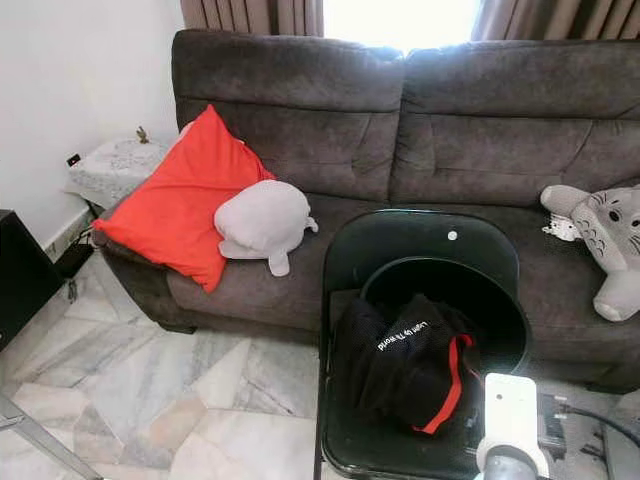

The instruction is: Hang hanger

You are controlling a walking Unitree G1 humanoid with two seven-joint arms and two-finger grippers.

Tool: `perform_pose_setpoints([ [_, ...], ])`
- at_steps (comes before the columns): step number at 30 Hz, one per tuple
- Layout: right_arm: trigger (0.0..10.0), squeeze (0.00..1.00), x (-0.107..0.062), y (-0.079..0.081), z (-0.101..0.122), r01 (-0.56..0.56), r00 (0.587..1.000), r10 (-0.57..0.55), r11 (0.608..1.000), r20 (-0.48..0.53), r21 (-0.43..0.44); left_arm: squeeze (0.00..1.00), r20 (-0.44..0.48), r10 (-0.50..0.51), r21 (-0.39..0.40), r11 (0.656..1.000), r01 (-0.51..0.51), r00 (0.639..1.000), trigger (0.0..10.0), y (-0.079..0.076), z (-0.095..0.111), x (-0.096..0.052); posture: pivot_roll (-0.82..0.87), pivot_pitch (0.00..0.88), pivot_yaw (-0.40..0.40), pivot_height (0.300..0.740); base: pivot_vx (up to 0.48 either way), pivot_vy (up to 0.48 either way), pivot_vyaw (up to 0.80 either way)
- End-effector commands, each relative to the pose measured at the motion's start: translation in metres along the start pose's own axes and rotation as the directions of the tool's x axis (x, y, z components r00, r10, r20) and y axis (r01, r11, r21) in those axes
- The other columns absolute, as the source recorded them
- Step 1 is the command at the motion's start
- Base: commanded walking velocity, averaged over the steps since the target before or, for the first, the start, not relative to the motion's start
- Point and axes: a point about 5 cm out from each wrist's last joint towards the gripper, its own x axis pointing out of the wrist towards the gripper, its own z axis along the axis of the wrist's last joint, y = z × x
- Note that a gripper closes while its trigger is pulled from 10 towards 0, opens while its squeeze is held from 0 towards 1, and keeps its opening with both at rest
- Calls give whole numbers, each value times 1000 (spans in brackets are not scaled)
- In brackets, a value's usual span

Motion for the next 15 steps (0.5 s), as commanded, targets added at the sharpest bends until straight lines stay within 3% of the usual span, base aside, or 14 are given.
perform_pose_setpoints([
  [1, 10000, 0, -1, -4, -4, 47, 999, -47, 999, -10, 23, 0, -23, 1, 11, 1000, -1, 1000, 10000, 2, -5, -1, -20, 0, 53, 740, 0, 0, 0],
  [5, 10000, 0, 0, -5, -8, 47, 998, -44, 997, -42, 61, 0, -23, 0, 14, 1000, 0, 1000, 10000, 2, -5, -1, -22, 0, 56, 740, 0, 0, 0],
  [9, 10000, 0, 2, 5, 1, -30, 1000, 30, 998, -2, 50, 0, -24, 0, 14, 1000, 0, 1000, 10000, 2, -5, -1, -22, 0, 56, 740, 0, 0, 0],
  [15, 10000, 0, 8, 9, 9, -52, 999, 51, 998, 19, 45, 0, -24, 0, 13, 1000, 0, 1000, 10000, 2, -5, -1, -18, 0, 55, 740, 0, 0, 0],
])
